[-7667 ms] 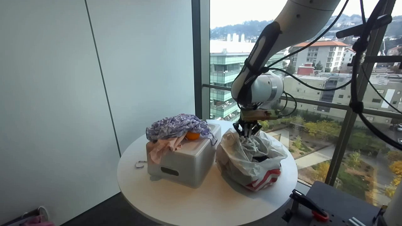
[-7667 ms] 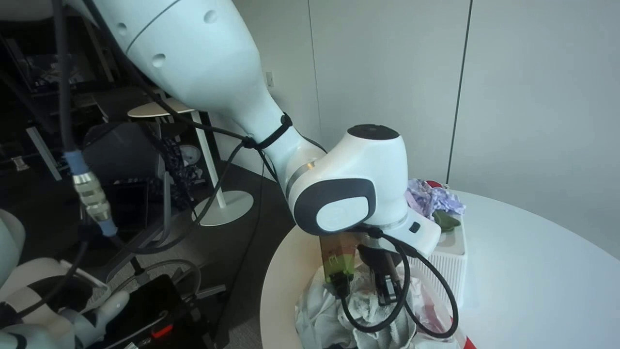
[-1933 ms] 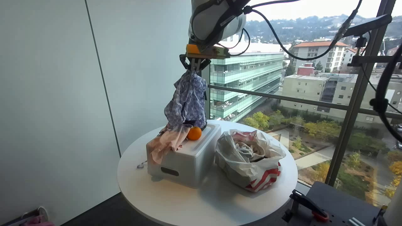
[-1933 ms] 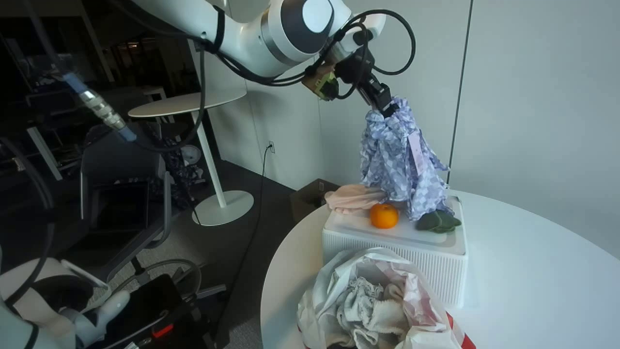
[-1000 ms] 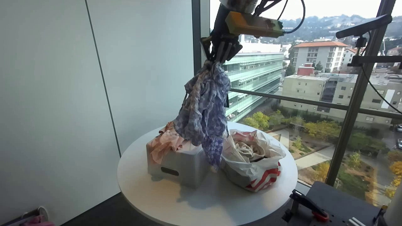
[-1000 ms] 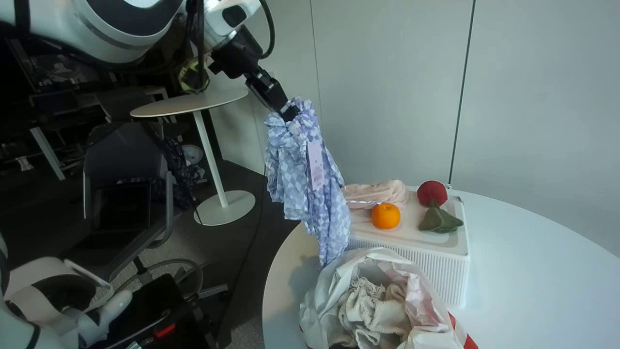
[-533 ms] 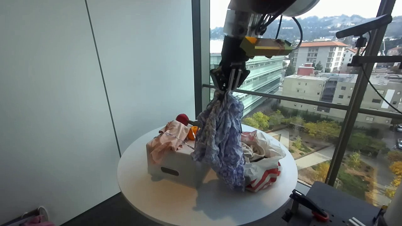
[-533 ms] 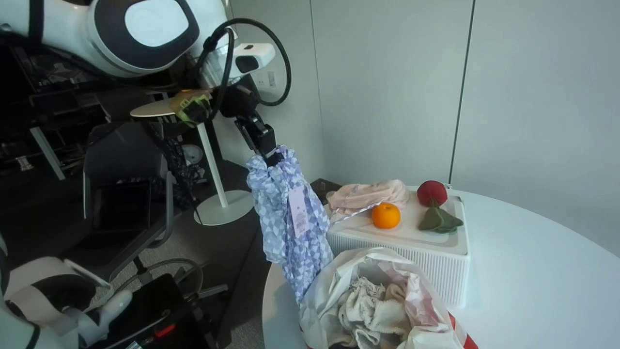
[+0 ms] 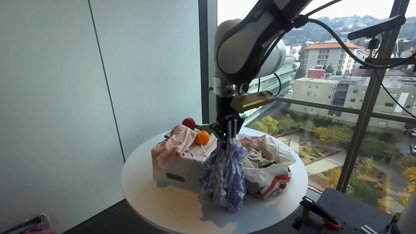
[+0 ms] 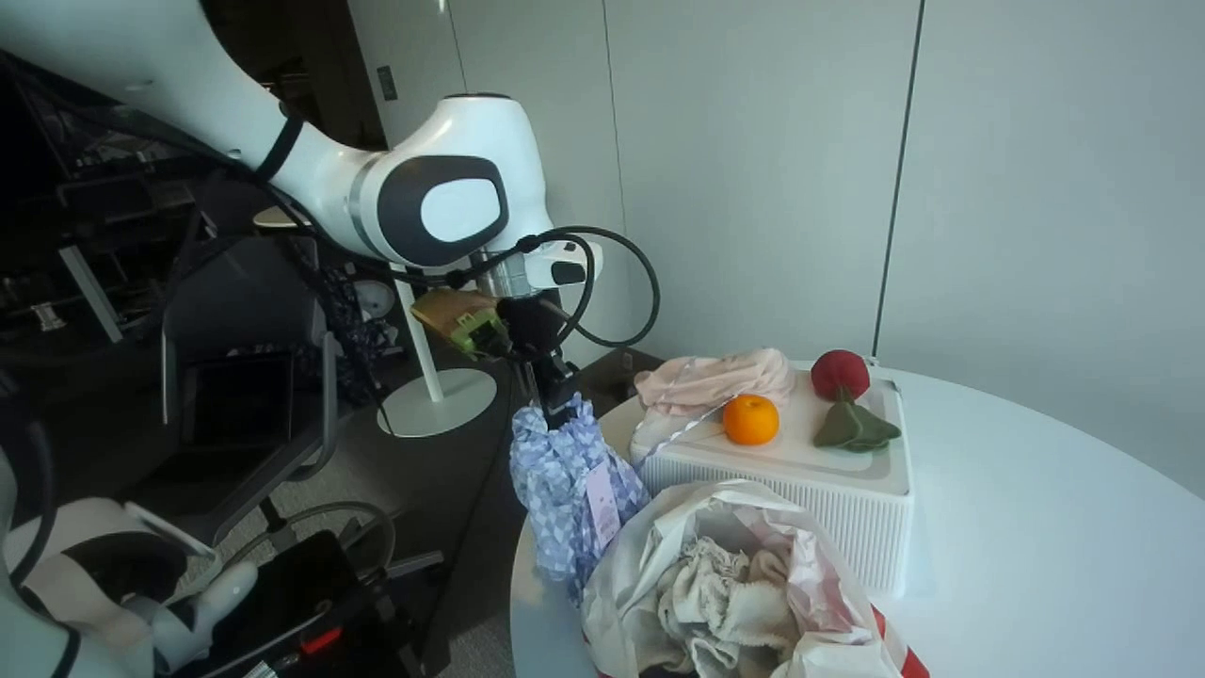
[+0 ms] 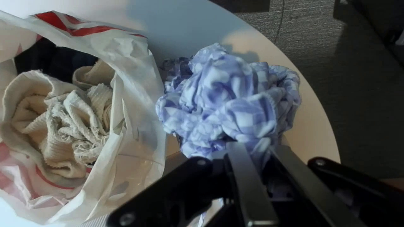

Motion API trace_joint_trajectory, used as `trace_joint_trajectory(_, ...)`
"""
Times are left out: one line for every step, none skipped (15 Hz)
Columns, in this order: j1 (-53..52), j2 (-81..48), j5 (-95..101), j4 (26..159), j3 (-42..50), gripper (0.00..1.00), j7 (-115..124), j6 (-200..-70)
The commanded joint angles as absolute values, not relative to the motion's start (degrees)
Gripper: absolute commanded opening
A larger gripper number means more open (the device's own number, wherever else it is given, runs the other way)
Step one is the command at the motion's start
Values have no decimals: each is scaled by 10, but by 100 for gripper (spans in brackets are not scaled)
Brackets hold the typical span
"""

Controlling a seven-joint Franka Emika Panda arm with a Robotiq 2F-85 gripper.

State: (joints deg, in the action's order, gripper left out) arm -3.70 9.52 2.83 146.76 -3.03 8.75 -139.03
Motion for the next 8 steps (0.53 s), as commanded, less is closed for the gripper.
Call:
trace_joint_trajectory(-34, -22, 3, 1408, -26, 8, 42, -1440)
trace_joint_trajectory(-29, -56, 32, 1398, -27, 9, 65, -1478)
trace_joint_trajectory(-29, -88, 42, 1385, -25, 9, 72, -1506)
trace_joint_trajectory(-29, -123, 63, 1372, -18, 9, 91, -1536)
trace_joint_trajectory(-31, -155, 73, 1356, -10, 9, 97, -1550)
trace_joint_trajectory(-33, -186, 76, 1339, 0, 9, 101, -1558)
trace_joint_trajectory(-32, -216, 70, 1318, 7, 9, 97, -1555)
trace_joint_trajectory(-27, -244, 46, 1296, 3, 9, 83, -1546)
